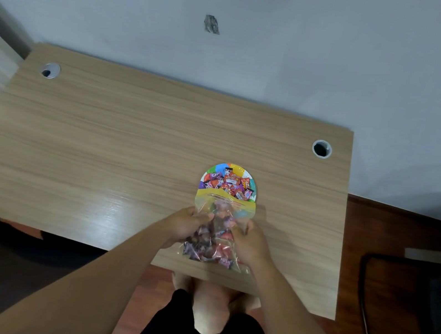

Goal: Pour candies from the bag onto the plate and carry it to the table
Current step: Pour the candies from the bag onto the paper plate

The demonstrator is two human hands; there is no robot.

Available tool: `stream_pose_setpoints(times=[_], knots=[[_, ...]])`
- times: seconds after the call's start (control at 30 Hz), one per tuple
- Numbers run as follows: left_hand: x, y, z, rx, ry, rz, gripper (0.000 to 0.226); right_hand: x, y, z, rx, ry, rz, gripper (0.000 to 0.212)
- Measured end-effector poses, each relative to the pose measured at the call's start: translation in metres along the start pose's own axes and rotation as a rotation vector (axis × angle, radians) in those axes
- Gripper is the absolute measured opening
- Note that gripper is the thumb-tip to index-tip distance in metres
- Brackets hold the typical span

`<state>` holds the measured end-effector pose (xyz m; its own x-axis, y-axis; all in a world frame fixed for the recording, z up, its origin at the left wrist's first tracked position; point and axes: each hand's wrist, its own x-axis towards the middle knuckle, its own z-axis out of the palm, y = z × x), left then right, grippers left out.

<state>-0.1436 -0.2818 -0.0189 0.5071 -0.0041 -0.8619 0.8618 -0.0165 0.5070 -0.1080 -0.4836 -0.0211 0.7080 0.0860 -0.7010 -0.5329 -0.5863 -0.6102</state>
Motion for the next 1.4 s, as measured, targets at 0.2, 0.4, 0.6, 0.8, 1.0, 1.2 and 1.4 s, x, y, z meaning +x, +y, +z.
stream_pose_setpoints(times=[0.2, 0.4, 0.6, 0.8, 1.0, 1.2, 1.4], knots=[[-0.001, 0.0, 0.002, -0.002, 0.044, 0.018, 0.041, -0.004, -0.002, -0.001, -0.009, 0.017, -0.006, 0.014], [-0.009, 0.003, 0.002, -0.045, 0.038, 0.021, 0.018, -0.007, -0.001, -0.003, 0.004, 0.029, -0.022, 0.021], [-0.011, 0.004, 0.0, -0.096, 0.011, 0.021, 0.023, -0.004, -0.001, -0.005, 0.005, 0.036, -0.014, 0.027], [-0.019, 0.009, -0.002, -0.109, -0.01, 0.023, 0.031, -0.004, 0.0, -0.008, 0.04, 0.0, -0.003, 0.029], [-0.019, 0.008, -0.004, -0.116, -0.044, 0.019, 0.036, -0.007, -0.002, -0.01, 0.051, -0.02, 0.013, 0.023], [-0.019, 0.007, -0.003, -0.119, -0.037, 0.035, 0.035, -0.012, -0.005, -0.01, 0.113, -0.034, 0.03, 0.011], [-0.02, 0.012, -0.001, -0.109, -0.015, 0.056, 0.03, -0.015, -0.007, -0.013, 0.184, -0.066, 0.034, 0.023]])
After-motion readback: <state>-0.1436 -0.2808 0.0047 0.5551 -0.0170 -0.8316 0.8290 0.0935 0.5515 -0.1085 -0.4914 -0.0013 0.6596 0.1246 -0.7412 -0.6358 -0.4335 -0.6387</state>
